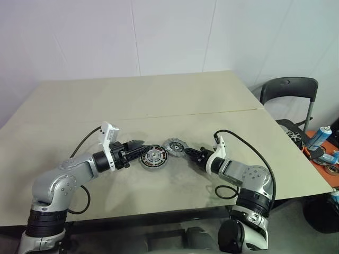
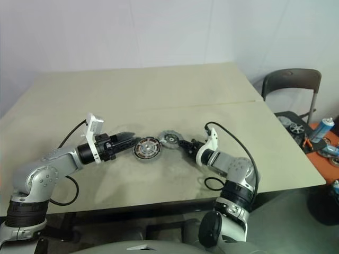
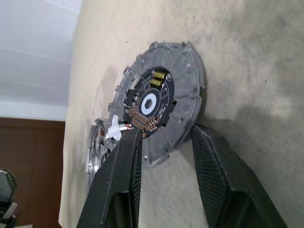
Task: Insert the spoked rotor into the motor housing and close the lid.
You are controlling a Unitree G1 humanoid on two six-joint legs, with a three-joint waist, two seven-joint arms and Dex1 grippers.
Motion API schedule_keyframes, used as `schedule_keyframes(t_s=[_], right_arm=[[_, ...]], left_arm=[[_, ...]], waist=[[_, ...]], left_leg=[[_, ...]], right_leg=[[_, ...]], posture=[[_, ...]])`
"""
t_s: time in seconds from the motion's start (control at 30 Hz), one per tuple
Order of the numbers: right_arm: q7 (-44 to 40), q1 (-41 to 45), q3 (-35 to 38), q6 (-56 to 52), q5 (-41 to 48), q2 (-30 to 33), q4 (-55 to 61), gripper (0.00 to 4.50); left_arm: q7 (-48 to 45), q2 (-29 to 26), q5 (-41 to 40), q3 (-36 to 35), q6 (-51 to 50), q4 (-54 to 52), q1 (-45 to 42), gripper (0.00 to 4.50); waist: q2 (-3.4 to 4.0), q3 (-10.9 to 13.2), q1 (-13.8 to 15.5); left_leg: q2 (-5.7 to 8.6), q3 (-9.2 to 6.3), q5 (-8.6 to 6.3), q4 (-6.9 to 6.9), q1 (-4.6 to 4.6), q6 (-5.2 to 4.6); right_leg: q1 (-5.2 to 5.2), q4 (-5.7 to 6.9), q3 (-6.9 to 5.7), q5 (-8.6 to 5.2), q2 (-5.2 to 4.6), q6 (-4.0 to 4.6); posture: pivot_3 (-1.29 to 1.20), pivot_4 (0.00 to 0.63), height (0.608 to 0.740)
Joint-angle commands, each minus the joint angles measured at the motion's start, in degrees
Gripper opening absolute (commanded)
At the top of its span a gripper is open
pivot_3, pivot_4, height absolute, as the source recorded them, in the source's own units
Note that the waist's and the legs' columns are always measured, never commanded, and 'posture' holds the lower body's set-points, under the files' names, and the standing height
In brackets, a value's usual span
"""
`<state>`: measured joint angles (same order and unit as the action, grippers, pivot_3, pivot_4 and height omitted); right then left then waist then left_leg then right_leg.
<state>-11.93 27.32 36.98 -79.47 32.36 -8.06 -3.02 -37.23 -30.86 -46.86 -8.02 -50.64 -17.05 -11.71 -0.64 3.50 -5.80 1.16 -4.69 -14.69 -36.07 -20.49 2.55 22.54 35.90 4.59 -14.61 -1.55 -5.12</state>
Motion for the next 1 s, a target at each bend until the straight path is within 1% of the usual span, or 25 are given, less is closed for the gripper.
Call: schedule_keyframes(t_s=[0.03,0.23,0.43,0.53,0.67,0.73,0.87,1.0], right_arm=[[0.57,0.89,-1.83,2.26,1.68,-1.34,-1.75,1.66],[1.75,1.51,-2.98,5.71,2.96,-2.37,-6.66,1.66],[2.12,2.09,-4.80,8.34,4.21,-1.70,-10.57,1.66],[1.96,2.16,-5.87,9.23,4.73,-1.06,-11.11,1.17],[0.72,2.36,-7.94,8.86,6.51,-0.43,-10.12,0.04],[-0.95,2.54,-10.28,8.48,7.55,0.29,-8.03,0.04],[-8.46,1.81,-24.76,8.55,6.06,6.51,1.13,0.04],[-15.91,1.32,-39.98,13.65,2.10,15.42,8.57,0.04]], left_arm=[[0.31,0.14,-0.68,-0.69,0.28,-1.37,-1.30,2.47],[0.16,0.22,-0.49,-0.69,0.42,-0.88,-1.67,2.47],[-0.40,0.01,-0.05,-0.66,0.77,0.17,-2.21,2.47],[-0.41,0.03,0.06,-0.64,0.89,0.28,-2.23,2.47],[-0.50,0.08,0.32,-0.65,1.28,0.52,-1.99,2.47],[-0.56,0.14,0.39,-0.72,1.54,0.62,-1.80,2.47],[-1.22,0.00,0.63,-0.87,2.30,1.27,-1.37,2.47],[-2.13,0.16,0.47,-1.60,3.31,2.71,-1.49,2.47]], waist=[[0.00,0.00,-0.08],[-0.07,-0.04,-0.46],[-0.11,-0.07,-1.73],[-0.12,-0.07,-1.79],[-0.11,-0.07,-1.73],[-0.03,-0.03,-1.65],[0.00,-0.01,-1.60],[-0.02,-0.03,-1.25]], left_leg=[[0.00,0.00,0.00,0.05,-0.01,0.00],[-0.04,0.00,0.00,0.10,0.04,-0.01],[-0.11,-0.12,-0.01,0.02,0.14,0.01],[-0.12,-0.12,-0.01,0.07,0.15,0.01],[-0.16,-0.14,-0.01,0.06,0.15,0.00],[-0.14,-0.12,-0.01,0.08,0.11,0.00],[-0.10,0.00,0.00,0.44,-0.11,-0.01],[-0.09,0.06,-0.01,0.98,-0.23,-0.04]], right_leg=[[0.02,-0.02,0.00,0.00,0.00,0.00],[0.02,-0.01,0.00,0.00,0.06,0.00],[-0.05,-0.02,0.00,0.01,0.02,0.01],[-0.02,-0.03,-0.01,0.01,0.03,0.01],[-0.01,-0.02,-0.01,0.01,0.07,0.01],[0.04,-0.02,-0.01,0.01,0.03,0.01],[0.41,-0.06,0.04,0.02,0.02,-0.01],[0.79,0.00,-0.02,0.06,0.05,-0.31]], posture=[[0.00,0.000,0.740],[0.00,0.000,0.740],[0.00,0.000,0.740],[0.00,0.000,0.740],[0.00,0.000,0.740],[0.00,0.000,0.740],[0.00,0.000,0.740],[0.00,0.000,0.740]])
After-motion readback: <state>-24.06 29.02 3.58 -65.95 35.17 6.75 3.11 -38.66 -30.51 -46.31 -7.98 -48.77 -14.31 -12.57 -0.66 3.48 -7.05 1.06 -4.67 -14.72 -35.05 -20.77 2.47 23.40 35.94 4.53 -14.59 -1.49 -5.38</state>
